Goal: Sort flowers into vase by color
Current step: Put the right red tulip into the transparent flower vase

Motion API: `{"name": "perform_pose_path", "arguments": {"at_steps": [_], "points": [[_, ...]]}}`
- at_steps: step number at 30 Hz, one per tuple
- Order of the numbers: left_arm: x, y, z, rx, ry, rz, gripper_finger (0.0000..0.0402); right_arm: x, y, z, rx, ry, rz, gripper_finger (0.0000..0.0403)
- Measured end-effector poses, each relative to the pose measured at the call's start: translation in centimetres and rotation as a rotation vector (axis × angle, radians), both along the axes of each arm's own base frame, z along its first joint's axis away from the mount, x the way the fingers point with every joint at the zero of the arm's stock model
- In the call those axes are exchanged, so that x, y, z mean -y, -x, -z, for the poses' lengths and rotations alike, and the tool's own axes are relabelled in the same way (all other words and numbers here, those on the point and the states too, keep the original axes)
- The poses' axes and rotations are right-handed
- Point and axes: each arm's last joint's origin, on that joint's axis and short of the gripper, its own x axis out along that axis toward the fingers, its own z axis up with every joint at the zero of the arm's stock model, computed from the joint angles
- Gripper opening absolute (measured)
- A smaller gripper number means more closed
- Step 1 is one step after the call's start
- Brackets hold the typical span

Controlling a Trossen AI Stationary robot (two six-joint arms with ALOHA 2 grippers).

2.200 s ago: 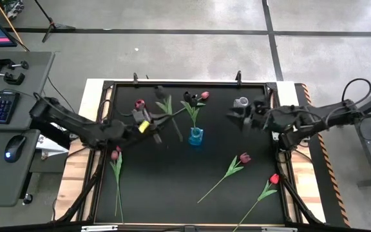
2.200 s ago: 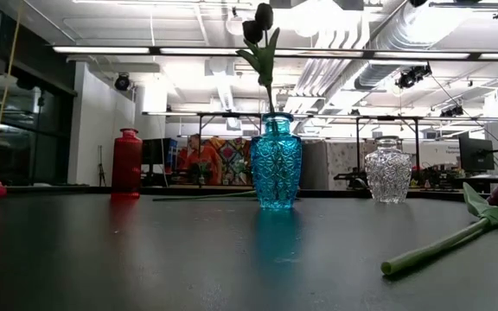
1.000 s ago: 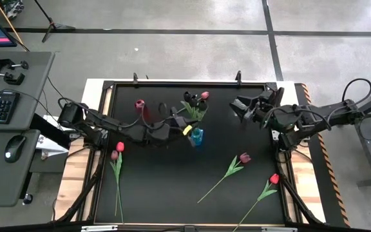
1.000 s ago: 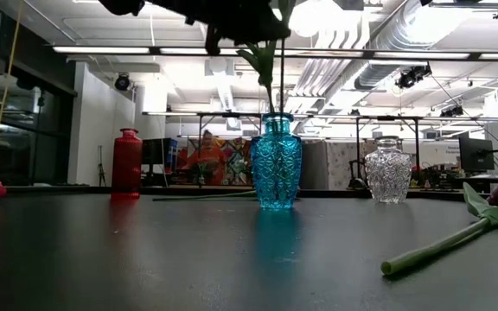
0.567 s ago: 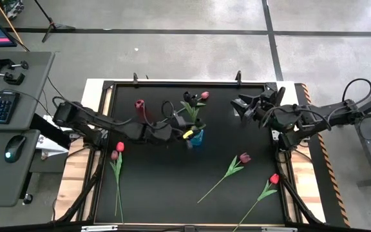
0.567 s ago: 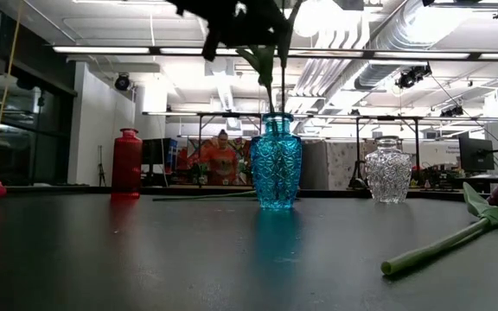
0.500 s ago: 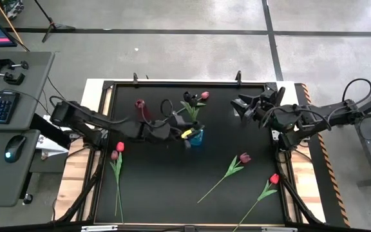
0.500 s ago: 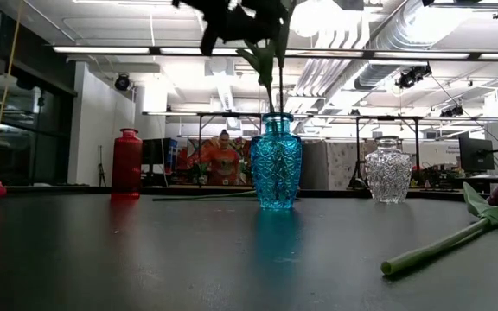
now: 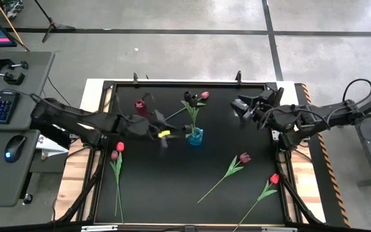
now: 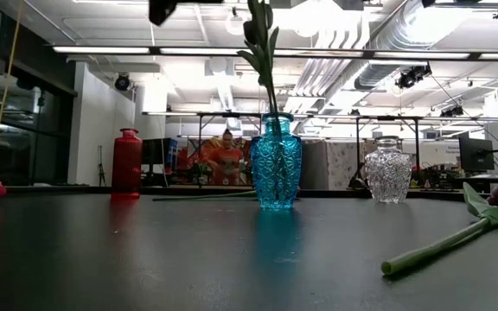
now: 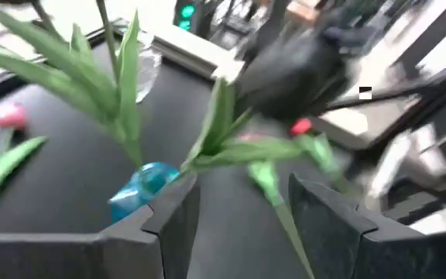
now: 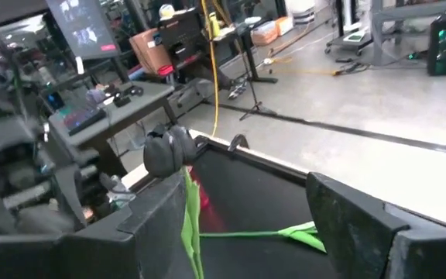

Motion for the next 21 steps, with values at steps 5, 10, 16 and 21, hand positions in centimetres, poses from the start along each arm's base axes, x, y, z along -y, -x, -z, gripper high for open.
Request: {"name": "perform_pose_path", "arguments": {"at_steps": [5, 10, 16, 21], "points": [[-0.1, 2.7, -1.6, 0.010, 0.163, 0.045, 0.0186, 0.7, -0.3, 0.6, -0.025, -0.127, -0.122, 0.0257], [-0.2, 5.1, -1.2, -0.102, 0.185, -0.078, 0.0186, 0.4, -1.1, 4.5, -0.271, -0.506, -0.316, 0.0257], [-0.6, 5.7, 0.2, -0.214, 0.090, -0.256, 0.0186, -3.9, -2.4, 12.2, -0.591, -0.960, -0.389, 0.0257], [-2.6, 5.1, 0.6, -0.249, 0.149, -0.298, 0.0186, -8.1, -2.3, 17.2, -0.669, -1.213, -0.215, 0.0257]]}}
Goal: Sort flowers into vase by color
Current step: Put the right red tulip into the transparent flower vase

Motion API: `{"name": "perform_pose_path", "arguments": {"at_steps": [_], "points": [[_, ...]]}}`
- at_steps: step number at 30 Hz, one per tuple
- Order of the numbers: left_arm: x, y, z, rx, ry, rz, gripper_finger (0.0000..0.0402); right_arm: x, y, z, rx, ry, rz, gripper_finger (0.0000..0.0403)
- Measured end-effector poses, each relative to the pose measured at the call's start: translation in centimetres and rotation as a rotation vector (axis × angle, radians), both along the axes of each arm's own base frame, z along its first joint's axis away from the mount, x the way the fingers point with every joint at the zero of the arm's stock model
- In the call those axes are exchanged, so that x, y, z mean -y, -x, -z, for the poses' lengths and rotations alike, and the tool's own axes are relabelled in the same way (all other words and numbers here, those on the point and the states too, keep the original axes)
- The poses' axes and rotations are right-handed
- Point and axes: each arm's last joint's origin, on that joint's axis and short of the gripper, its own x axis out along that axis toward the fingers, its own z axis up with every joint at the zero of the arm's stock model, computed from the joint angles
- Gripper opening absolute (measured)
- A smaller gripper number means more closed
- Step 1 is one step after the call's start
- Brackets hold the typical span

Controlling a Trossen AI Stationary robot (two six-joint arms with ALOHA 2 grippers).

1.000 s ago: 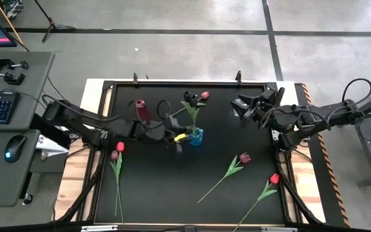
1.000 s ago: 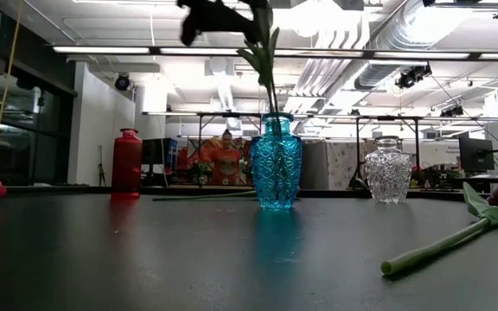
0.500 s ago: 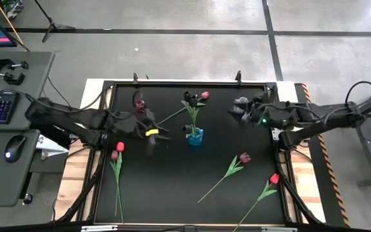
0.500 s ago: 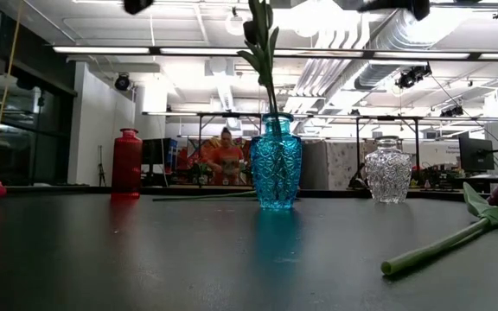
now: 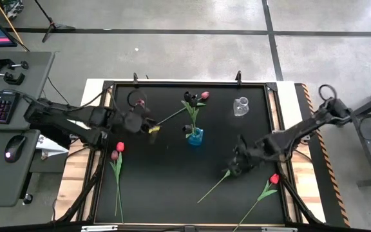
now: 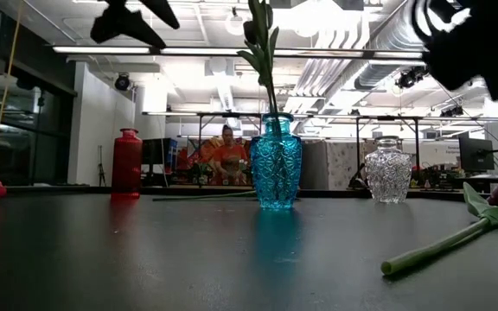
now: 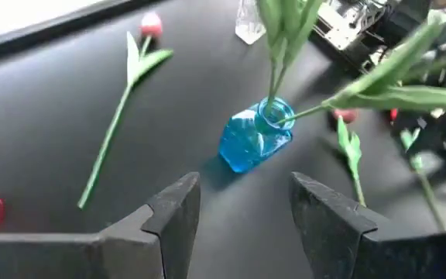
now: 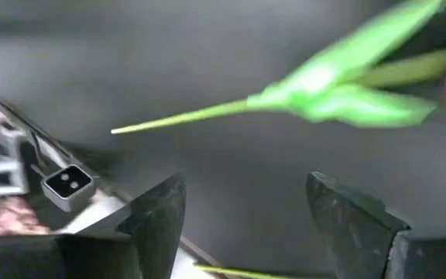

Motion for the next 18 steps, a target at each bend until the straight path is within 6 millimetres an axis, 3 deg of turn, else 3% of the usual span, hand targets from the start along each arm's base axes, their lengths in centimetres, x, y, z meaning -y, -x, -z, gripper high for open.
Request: {"name": "perform_pose_path", "arguments": {"at_steps": [3, 8, 18], "points": [[-1.5, -0.2, 0.0, -0.016, 0.101, 0.080, 0.0186, -1.6, -0.3, 1.5, -0.017, -0.053, 0.132, 0.0257], [-3.3, -0.2, 0.1, -0.030, 0.179, 0.189, 0.0186, -2.7, -1.5, 3.0, -0.049, -0.023, 0.349, 0.0257], [-4.9, -0.1, 0.0, -0.042, 0.132, 0.303, 0.0186, -3.6, -4.1, 6.3, -0.211, -0.014, 0.556, 0.0257]]}}
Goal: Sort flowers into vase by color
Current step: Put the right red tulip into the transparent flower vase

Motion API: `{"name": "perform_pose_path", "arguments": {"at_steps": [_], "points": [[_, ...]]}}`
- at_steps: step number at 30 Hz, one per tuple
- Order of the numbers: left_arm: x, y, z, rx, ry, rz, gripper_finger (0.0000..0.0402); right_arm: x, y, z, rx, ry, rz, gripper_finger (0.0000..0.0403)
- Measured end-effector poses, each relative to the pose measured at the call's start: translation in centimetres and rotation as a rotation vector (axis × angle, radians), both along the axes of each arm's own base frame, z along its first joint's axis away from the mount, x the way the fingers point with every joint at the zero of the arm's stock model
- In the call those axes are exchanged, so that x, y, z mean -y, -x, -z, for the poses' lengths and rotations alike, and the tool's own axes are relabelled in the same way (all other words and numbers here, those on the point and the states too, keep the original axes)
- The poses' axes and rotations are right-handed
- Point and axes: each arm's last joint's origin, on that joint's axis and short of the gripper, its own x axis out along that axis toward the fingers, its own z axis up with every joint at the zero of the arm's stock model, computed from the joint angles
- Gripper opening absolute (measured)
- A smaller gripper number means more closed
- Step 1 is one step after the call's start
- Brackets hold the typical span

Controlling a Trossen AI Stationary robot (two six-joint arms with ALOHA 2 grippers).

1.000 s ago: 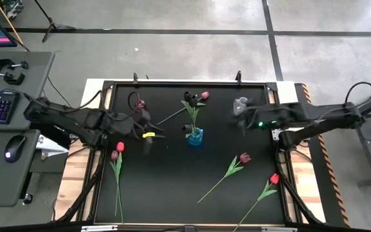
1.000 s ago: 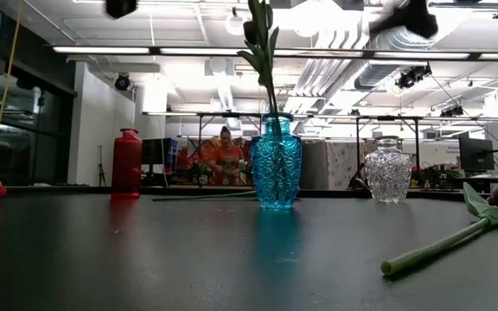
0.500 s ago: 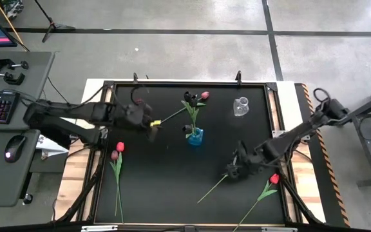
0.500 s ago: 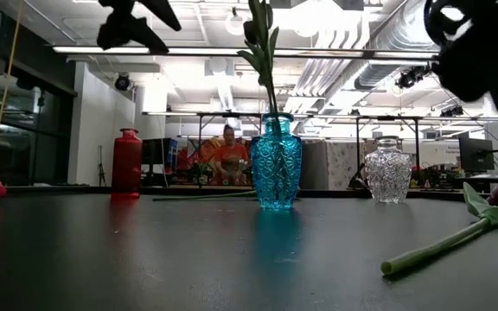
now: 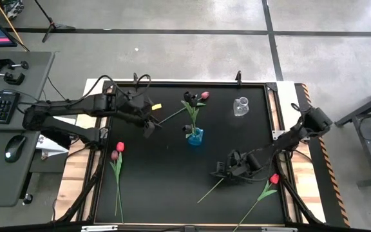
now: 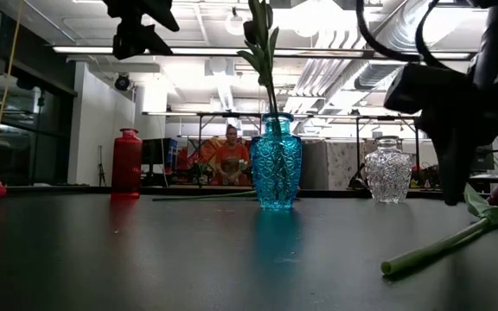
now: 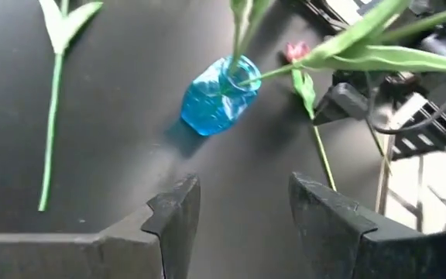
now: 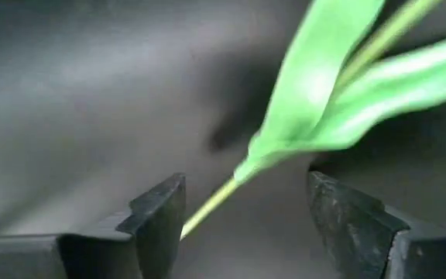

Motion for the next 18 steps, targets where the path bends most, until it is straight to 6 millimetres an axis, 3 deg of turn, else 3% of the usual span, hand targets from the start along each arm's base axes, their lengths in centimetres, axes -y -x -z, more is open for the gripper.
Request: {"name": "perform_pose_path", "arguments": {"at_steps": [4, 11, 18], "points": [[-0.2, 0.0, 0.0, 0.006, 0.034, 0.020, 0.0186, -0.3, -1.2, 0.3, -0.066, -0.043, 0.010, 0.0257], [-0.4, 0.1, -0.3, 0.017, 0.058, 0.027, 0.0186, 1.1, -2.4, -0.3, -0.252, 0.009, 0.079, 0.0244], [-0.4, -0.1, -2.1, 0.086, 0.010, 0.073, 0.0186, 1.6, -2.4, -0.7, -0.382, 0.058, 0.108, 0.0158]]}}
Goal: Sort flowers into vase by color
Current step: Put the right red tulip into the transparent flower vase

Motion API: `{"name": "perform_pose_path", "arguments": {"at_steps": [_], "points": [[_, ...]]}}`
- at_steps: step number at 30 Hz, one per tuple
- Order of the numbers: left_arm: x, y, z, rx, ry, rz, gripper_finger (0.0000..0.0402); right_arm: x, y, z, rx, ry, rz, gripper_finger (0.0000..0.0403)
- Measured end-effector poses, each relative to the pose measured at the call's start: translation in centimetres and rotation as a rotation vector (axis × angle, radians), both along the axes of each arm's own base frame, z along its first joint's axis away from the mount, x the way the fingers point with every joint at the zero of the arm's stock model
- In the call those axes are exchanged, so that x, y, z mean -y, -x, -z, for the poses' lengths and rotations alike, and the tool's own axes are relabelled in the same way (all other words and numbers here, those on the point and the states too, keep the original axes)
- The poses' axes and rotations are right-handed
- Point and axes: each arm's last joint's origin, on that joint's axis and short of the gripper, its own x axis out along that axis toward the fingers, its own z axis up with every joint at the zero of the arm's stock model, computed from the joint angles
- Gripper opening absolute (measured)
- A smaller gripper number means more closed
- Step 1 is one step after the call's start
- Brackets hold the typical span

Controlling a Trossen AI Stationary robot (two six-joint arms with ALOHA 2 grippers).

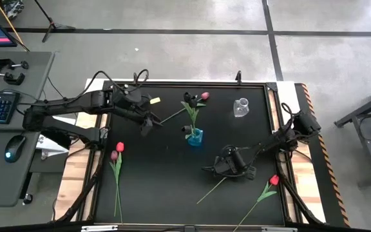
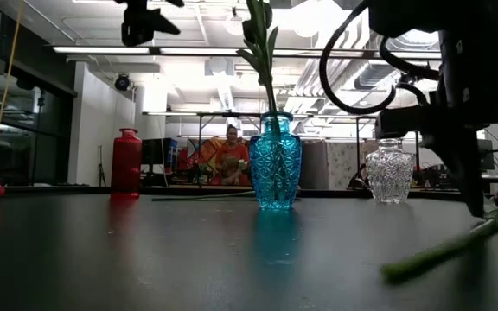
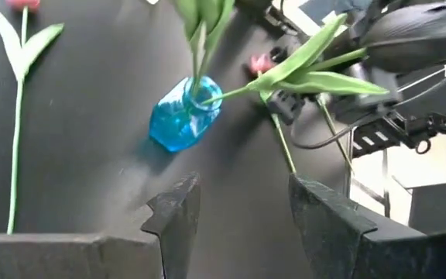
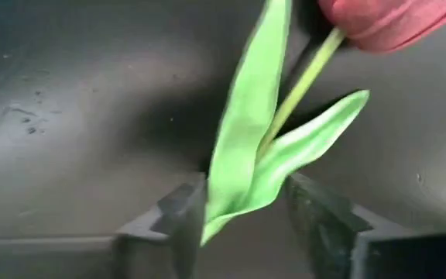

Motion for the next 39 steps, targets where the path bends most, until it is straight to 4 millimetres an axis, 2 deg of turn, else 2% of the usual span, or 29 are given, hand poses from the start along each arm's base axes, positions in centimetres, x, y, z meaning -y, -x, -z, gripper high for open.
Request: {"name": "perform_pose_path", "arguments": {"at_steps": [4, 7, 13, 17, 22, 26, 29, 34, 36, 39], "points": [[0.1, 0.2, -1.1, 0.031, 0.006, 0.014, 0.0186, -0.1, -0.1, 0.5, -0.028, -0.017, 0.000, 0.0099], [0.1, 0.3, -1.9, 0.047, 0.043, -0.014, 0.0186, -0.3, -0.2, 0.5, -0.014, -0.034, -0.003, 0.0071], [0.1, 0.4, -3.4, 0.093, 0.079, -0.047, 0.0186, -0.4, -0.3, 0.4, -0.010, -0.053, -0.103, 0.0063], [0.0, 0.3, -4.4, 0.148, 0.087, -0.073, 0.0186, 0.0, 0.2, 0.4, -0.054, -0.003, -0.147, 0.0063], [-0.2, -0.1, -5.3, 0.257, 0.028, -0.088, 0.0186, 0.4, 0.6, 0.3, -0.072, 0.108, -0.255, 0.0012], [-0.3, -0.2, -5.6, 0.287, -0.053, -0.121, 0.0186, 0.7, 0.7, -0.5, -0.019, 0.198, -0.337, 0.0008], [-0.5, -0.2, -5.6, 0.282, -0.068, -0.191, 0.0186, 1.1, 1.0, -2.7, 0.041, 0.244, -0.387, 0.0003], [-0.3, -0.2, -5.3, 0.266, -0.069, -0.263, 0.0186, 2.8, 3.2, -10.1, 0.164, 0.500, -0.473, 0.0001], [0.3, -0.4, -4.3, 0.241, -0.097, -0.288, 0.0186, 4.3, 4.9, -13.1, 0.204, 0.655, -0.469, 0.0001], [1.6, -0.9, -1.7, 0.178, -0.094, -0.353, 0.0186, 6.7, 7.6, -16.4, 0.269, 0.818, -0.455, 0.0001]]}}
